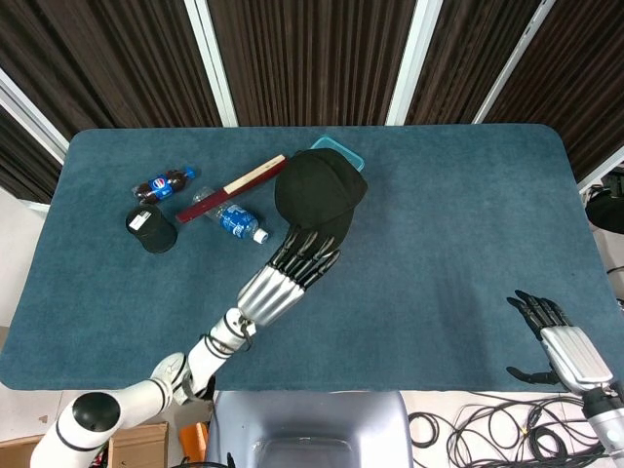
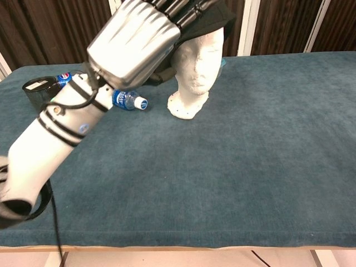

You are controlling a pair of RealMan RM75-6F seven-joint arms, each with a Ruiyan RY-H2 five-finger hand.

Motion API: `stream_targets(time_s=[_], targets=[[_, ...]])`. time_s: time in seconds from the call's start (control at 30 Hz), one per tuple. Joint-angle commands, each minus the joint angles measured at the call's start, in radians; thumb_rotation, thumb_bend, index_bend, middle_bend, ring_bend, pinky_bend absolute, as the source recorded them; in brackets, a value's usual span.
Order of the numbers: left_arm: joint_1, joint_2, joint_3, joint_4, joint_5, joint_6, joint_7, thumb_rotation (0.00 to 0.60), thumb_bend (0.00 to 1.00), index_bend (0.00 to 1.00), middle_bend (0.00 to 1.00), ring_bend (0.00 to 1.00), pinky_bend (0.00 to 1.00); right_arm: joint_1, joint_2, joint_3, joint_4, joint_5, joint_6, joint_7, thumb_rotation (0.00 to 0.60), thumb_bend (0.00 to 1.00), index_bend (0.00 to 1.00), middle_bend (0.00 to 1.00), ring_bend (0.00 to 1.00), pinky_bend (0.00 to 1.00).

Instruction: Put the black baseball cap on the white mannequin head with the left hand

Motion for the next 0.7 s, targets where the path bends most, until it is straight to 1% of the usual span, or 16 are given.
stream_targets(time_s=[0.03, 0.1, 0.13, 0.2, 0.27, 0.33, 0.4, 0.43, 0.5, 0.57, 0.6, 0.63, 0.7], targets=[[0.122, 0.086, 0.073, -0.210, 0.027, 0.054, 0.103, 0.600, 0.23, 0.02, 0.02, 0.03, 0.16, 0.000, -0.003, 0.000, -0.002, 0.001, -0.003, -0.011, 0.600, 0.07, 0.00, 0.00, 0.00, 0.00], [0.200, 0.145, 0.107, -0.334, 0.008, 0.079, 0.119, 0.600, 0.23, 0.02, 0.02, 0.03, 0.16, 0.001, -0.006, -0.001, -0.006, 0.001, -0.006, -0.023, 0.600, 0.07, 0.00, 0.00, 0.00, 0.00], [0.249, 0.189, 0.126, -0.408, -0.009, 0.097, 0.115, 0.600, 0.23, 0.01, 0.02, 0.03, 0.16, 0.000, -0.006, -0.002, -0.008, 0.000, -0.006, -0.031, 0.600, 0.07, 0.00, 0.00, 0.00, 0.00], [0.338, 0.282, 0.155, -0.523, -0.049, 0.138, 0.093, 0.600, 0.23, 0.01, 0.02, 0.03, 0.16, -0.004, -0.008, -0.003, -0.013, 0.000, -0.002, -0.048, 0.600, 0.07, 0.00, 0.00, 0.00, 0.00], [0.416, 0.368, 0.169, -0.614, -0.107, 0.171, 0.053, 0.600, 0.23, 0.01, 0.02, 0.04, 0.16, -0.009, -0.013, -0.001, -0.017, 0.006, 0.004, -0.069, 0.600, 0.07, 0.00, 0.00, 0.00, 0.00], [0.494, 0.461, 0.182, -0.714, -0.194, 0.183, -0.010, 0.600, 0.24, 0.00, 0.03, 0.04, 0.15, -0.017, -0.022, 0.005, -0.023, 0.020, 0.013, -0.100, 0.600, 0.07, 0.00, 0.00, 0.00, 0.00], [0.572, 0.585, 0.202, -0.834, -0.316, 0.153, -0.101, 0.600, 0.25, 0.00, 0.03, 0.04, 0.13, -0.026, -0.037, 0.016, -0.030, 0.048, 0.022, -0.157, 0.600, 0.07, 0.00, 0.00, 0.00, 0.00], [0.606, 0.656, 0.221, -0.889, -0.371, 0.120, -0.166, 0.600, 0.26, 0.00, 0.02, 0.03, 0.12, -0.030, -0.045, 0.024, -0.036, 0.066, 0.027, -0.193, 0.600, 0.07, 0.00, 0.00, 0.00, 0.00], [0.646, 0.738, 0.239, -0.911, -0.414, 0.082, -0.282, 0.600, 0.26, 0.00, 0.01, 0.03, 0.11, -0.035, -0.061, 0.037, -0.045, 0.095, 0.033, -0.248, 0.600, 0.07, 0.00, 0.00, 0.00, 0.00], [0.696, 0.764, 0.246, -0.855, -0.412, 0.090, -0.379, 0.600, 0.27, 0.00, 0.01, 0.03, 0.09, -0.038, -0.078, 0.048, -0.056, 0.122, 0.035, -0.307, 0.600, 0.07, 0.00, 0.00, 0.00, 0.00], [0.726, 0.751, 0.245, -0.812, -0.402, 0.113, -0.399, 0.600, 0.28, 0.00, 0.01, 0.03, 0.08, -0.039, -0.085, 0.052, -0.062, 0.130, 0.037, -0.332, 0.600, 0.07, 0.00, 0.00, 0.00, 0.00], [0.744, 0.740, 0.240, -0.796, -0.402, 0.127, -0.394, 0.600, 0.28, 0.00, 0.02, 0.03, 0.08, -0.039, -0.089, 0.054, -0.068, 0.134, 0.038, -0.348, 0.600, 0.07, 0.00, 0.00, 0.00, 0.00], [0.755, 0.740, 0.260, -0.790, -0.352, 0.138, -0.339, 0.600, 0.28, 0.00, 0.03, 0.03, 0.07, -0.043, -0.096, 0.056, -0.073, 0.137, 0.046, -0.371, 0.600, 0.07, 0.00, 0.00, 0.00, 0.00]])
